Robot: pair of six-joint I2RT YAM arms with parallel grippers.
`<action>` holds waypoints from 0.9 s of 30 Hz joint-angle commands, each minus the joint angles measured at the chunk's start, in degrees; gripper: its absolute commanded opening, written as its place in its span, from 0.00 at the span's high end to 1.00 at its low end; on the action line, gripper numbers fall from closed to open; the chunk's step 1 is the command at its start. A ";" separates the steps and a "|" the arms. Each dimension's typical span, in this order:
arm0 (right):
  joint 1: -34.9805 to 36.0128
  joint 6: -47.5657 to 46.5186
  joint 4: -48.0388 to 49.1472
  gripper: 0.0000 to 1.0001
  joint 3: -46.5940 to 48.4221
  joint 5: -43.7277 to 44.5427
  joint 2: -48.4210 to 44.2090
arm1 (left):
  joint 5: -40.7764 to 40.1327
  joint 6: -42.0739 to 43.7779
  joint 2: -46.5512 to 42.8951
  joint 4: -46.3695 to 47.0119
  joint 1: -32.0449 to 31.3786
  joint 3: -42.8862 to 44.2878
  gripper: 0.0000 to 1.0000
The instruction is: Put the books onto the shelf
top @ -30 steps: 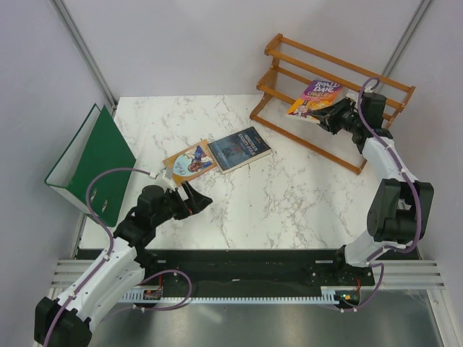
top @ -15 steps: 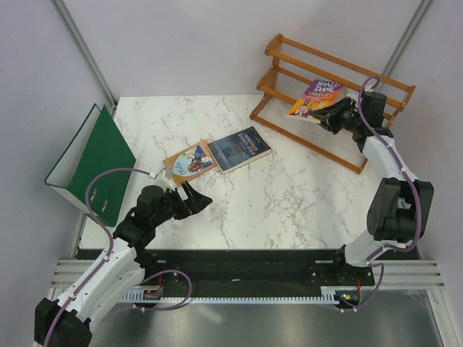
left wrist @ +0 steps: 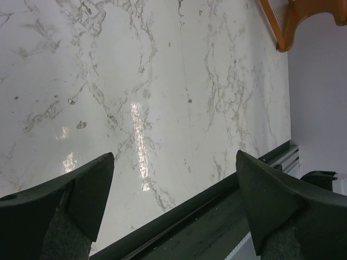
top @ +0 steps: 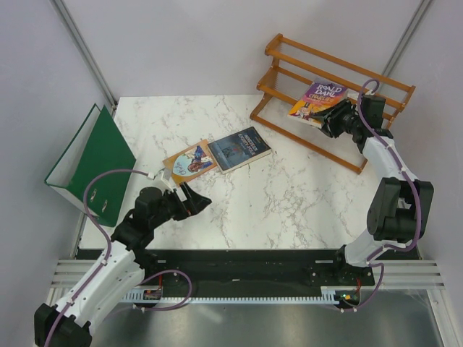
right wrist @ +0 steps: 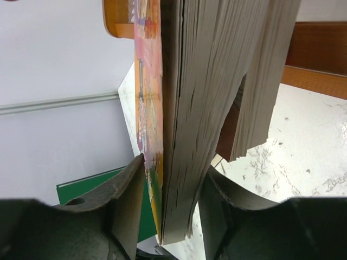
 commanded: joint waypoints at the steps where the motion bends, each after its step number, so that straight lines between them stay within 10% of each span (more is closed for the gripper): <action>1: -0.38 -1.02 0.04 0.46 -0.23 1.62 -2.22 | 0.38 2.27 -0.80 -0.52 0.05 0.20 0.01; 27: -0.38 -13.23 -15.42 0.29 -5.59 3.90 -16.89 | 1.18 2.10 -3.71 -1.31 0.05 -1.73 0.01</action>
